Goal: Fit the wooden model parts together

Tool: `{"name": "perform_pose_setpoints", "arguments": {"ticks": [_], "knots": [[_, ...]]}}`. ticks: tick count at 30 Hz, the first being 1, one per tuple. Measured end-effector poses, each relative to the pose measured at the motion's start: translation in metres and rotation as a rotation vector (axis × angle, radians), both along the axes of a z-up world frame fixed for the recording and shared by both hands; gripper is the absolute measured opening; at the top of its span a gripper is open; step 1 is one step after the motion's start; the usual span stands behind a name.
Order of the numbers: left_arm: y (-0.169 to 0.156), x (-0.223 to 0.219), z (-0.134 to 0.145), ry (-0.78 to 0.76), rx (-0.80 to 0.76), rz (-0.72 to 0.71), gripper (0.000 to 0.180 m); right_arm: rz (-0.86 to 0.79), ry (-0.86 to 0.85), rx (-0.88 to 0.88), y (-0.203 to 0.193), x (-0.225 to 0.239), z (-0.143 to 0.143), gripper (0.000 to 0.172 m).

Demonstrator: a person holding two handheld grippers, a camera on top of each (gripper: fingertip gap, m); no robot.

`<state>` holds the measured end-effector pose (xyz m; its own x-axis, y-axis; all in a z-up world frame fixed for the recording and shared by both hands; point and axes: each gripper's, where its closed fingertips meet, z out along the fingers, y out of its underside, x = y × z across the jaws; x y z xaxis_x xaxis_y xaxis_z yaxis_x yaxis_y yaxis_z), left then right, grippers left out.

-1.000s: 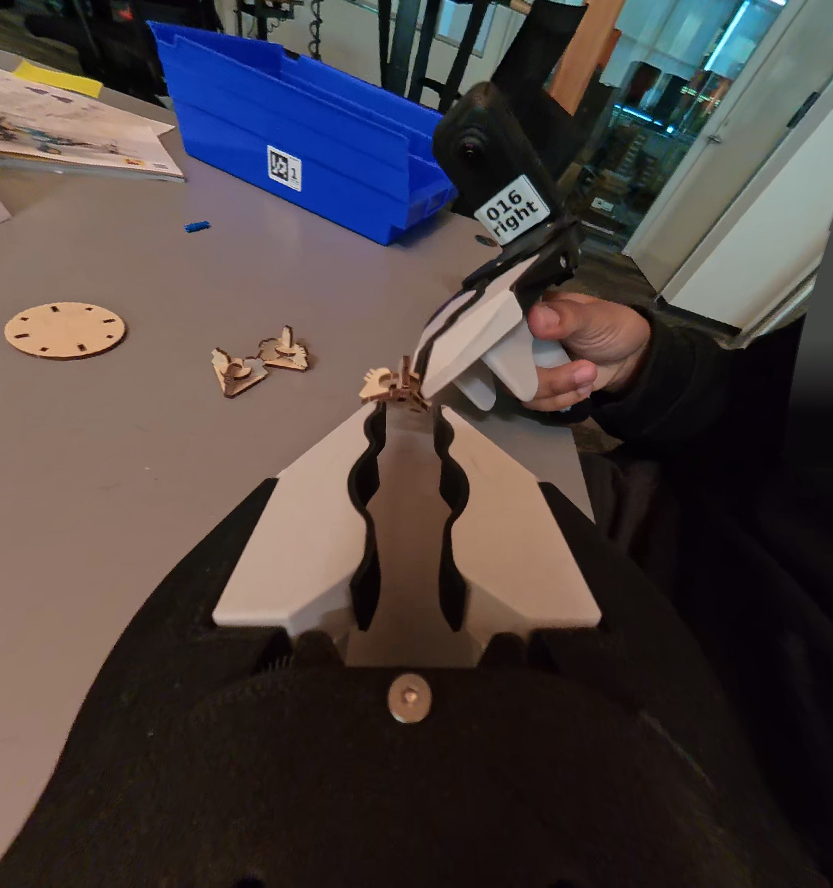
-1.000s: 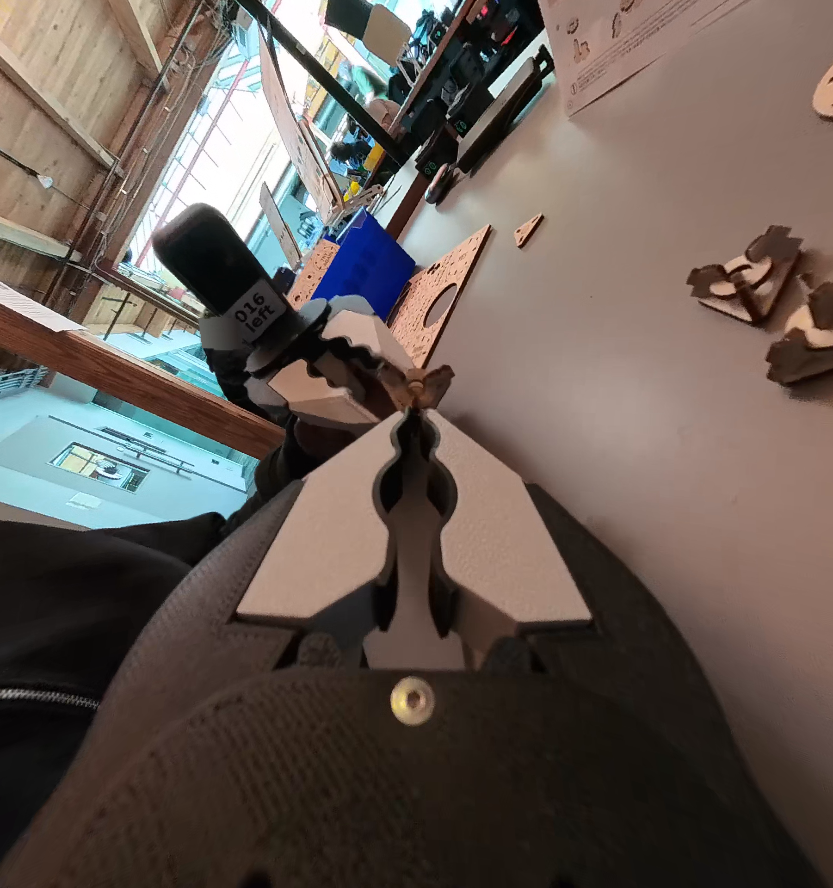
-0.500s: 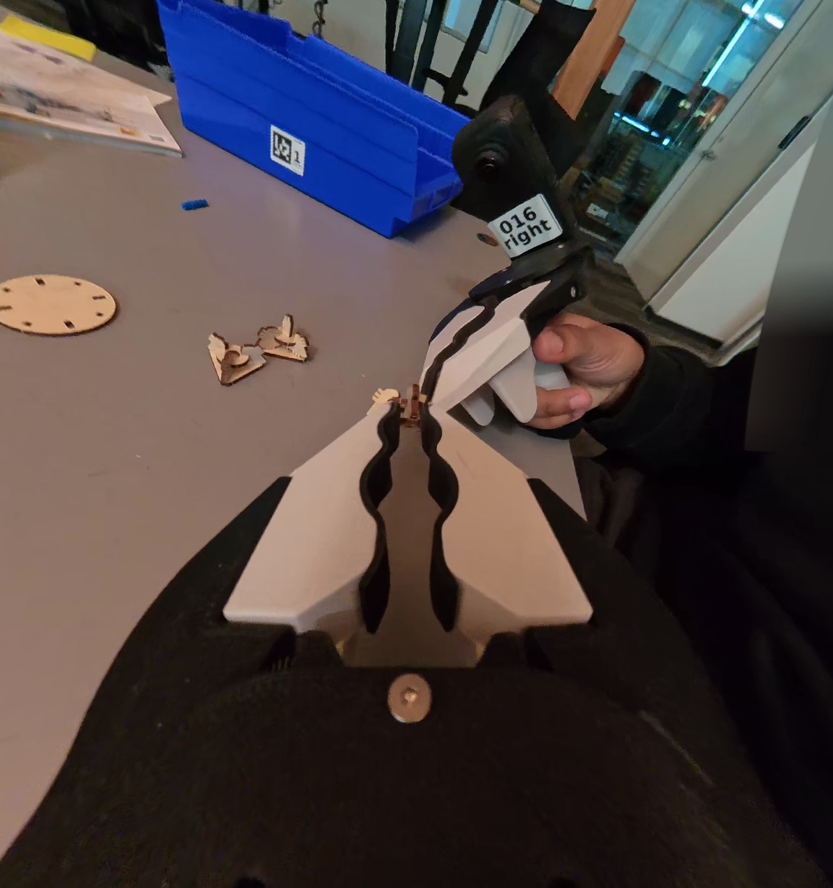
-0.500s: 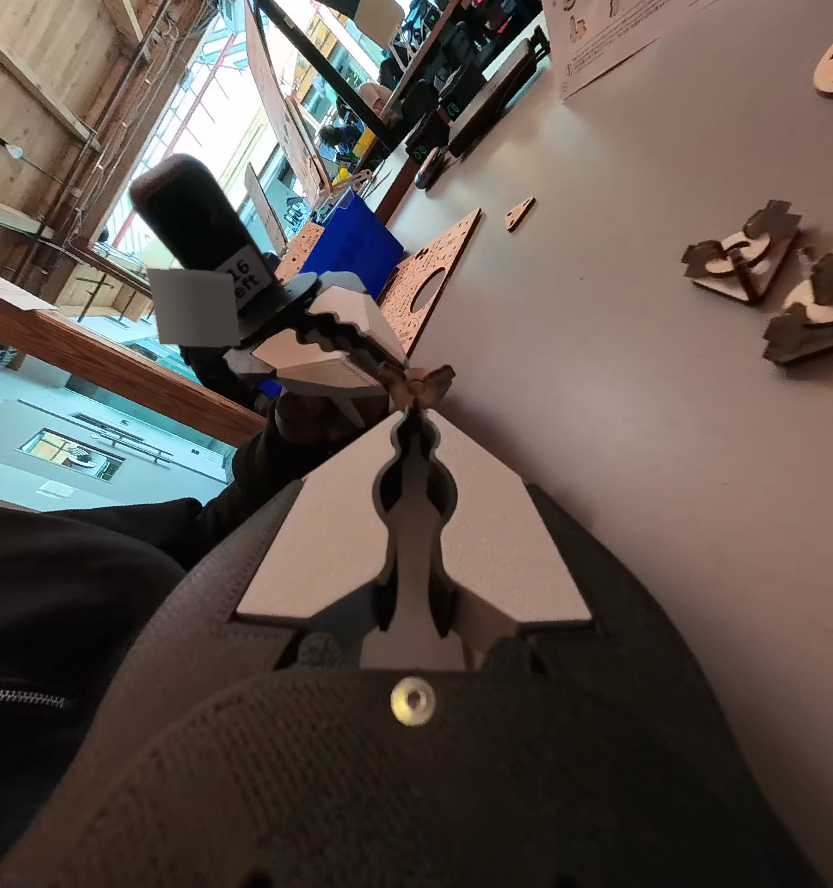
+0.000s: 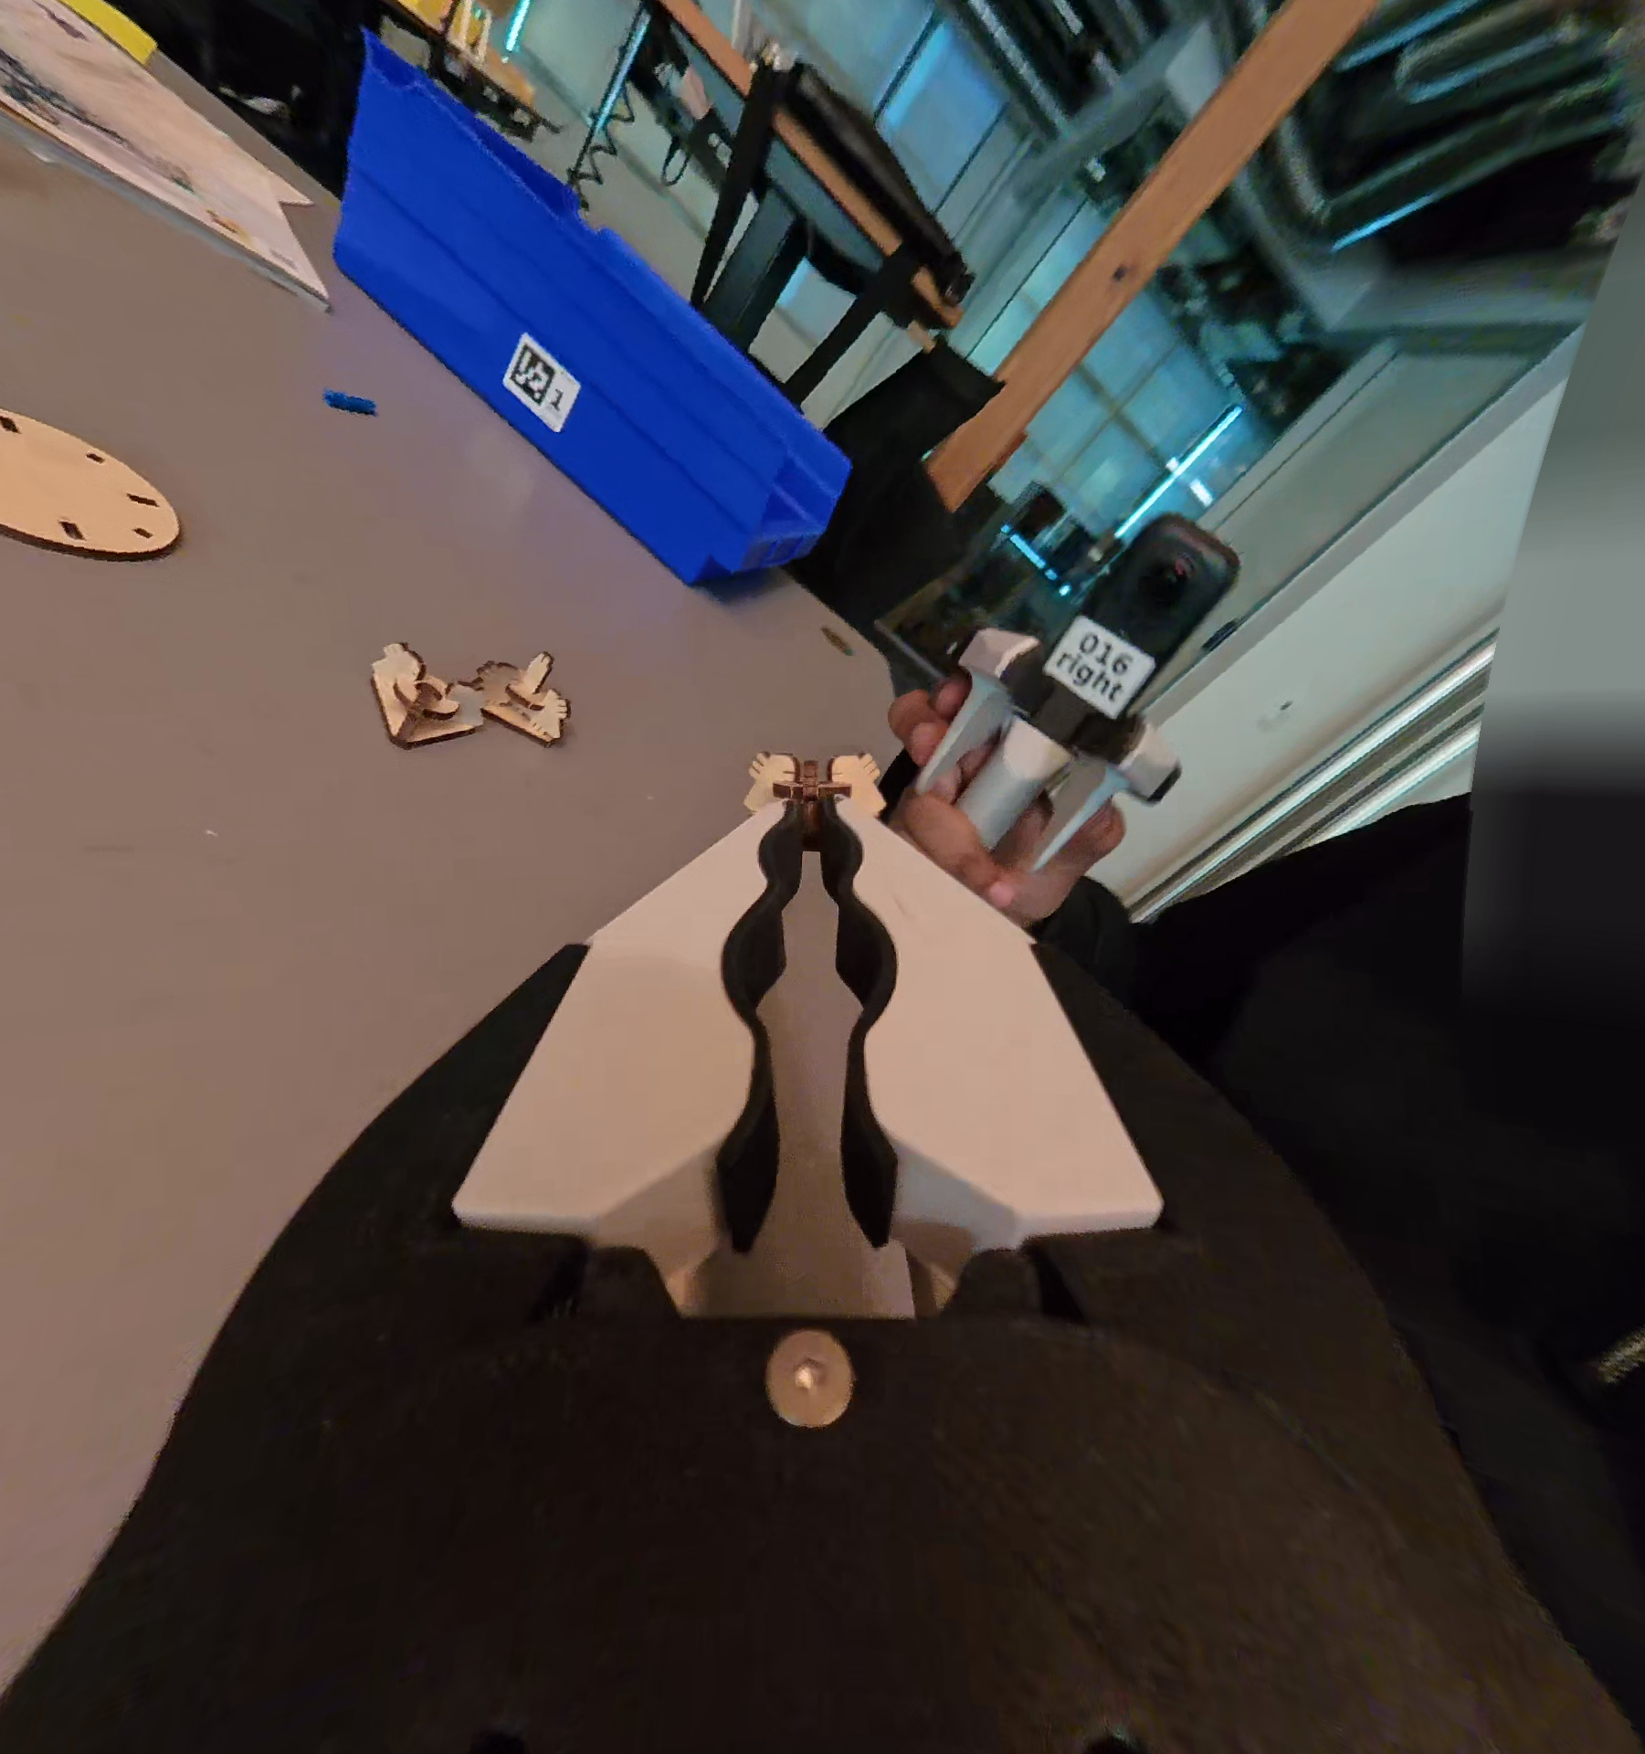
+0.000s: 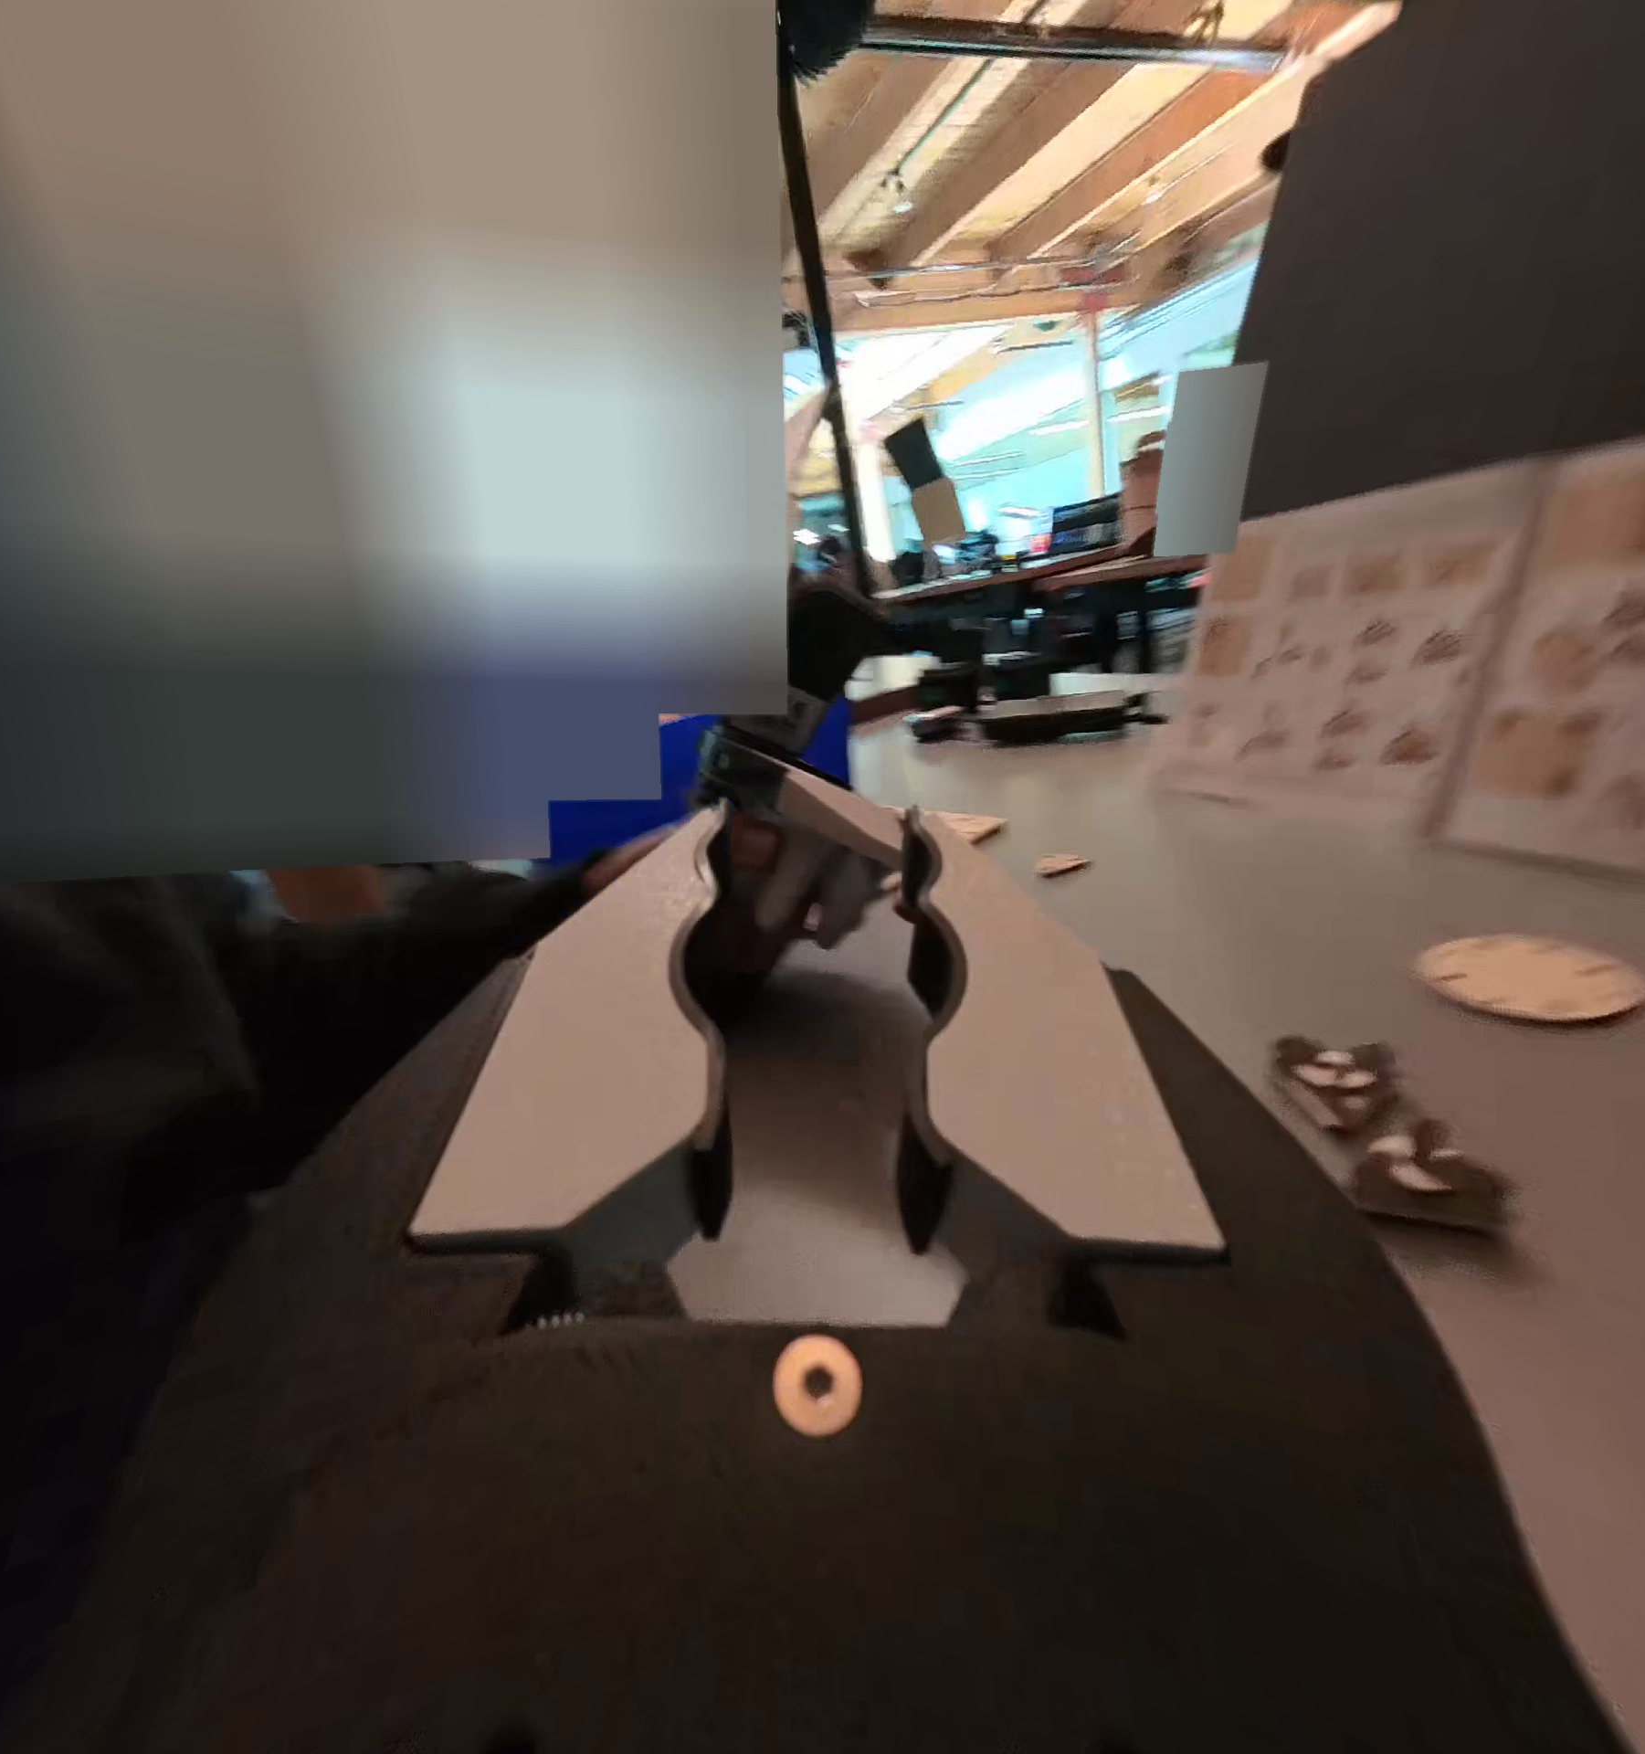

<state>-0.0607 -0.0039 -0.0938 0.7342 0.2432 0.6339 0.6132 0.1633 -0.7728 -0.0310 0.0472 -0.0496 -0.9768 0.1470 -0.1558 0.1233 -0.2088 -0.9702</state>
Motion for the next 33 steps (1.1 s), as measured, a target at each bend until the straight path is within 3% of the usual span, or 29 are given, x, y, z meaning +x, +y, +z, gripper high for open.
{"name": "perform_pose_setpoints", "arguments": {"ticks": [5,12,22,27,33], "knots": [[-0.005,-0.001,0.005,-0.045,0.075,-0.006,0.002,-0.173,0.241,0.12,-0.004,-0.004,-0.008,0.034],[0.0,0.004,0.005,-0.075,0.1,-0.06,0.002,-0.156,0.307,0.095,-0.004,0.003,-0.005,0.031],[0.022,0.032,0.0,-0.231,0.161,-0.294,0.002,-0.178,0.434,0.244,-0.018,0.011,-0.021,0.048],[0.028,0.043,0.0,-0.257,0.167,-0.366,0.002,-0.207,0.589,0.366,-0.027,0.017,-0.037,0.044],[0.037,0.059,-0.004,-0.258,0.127,-0.452,0.002,-0.165,0.604,0.367,-0.027,0.023,-0.039,0.038]]}}
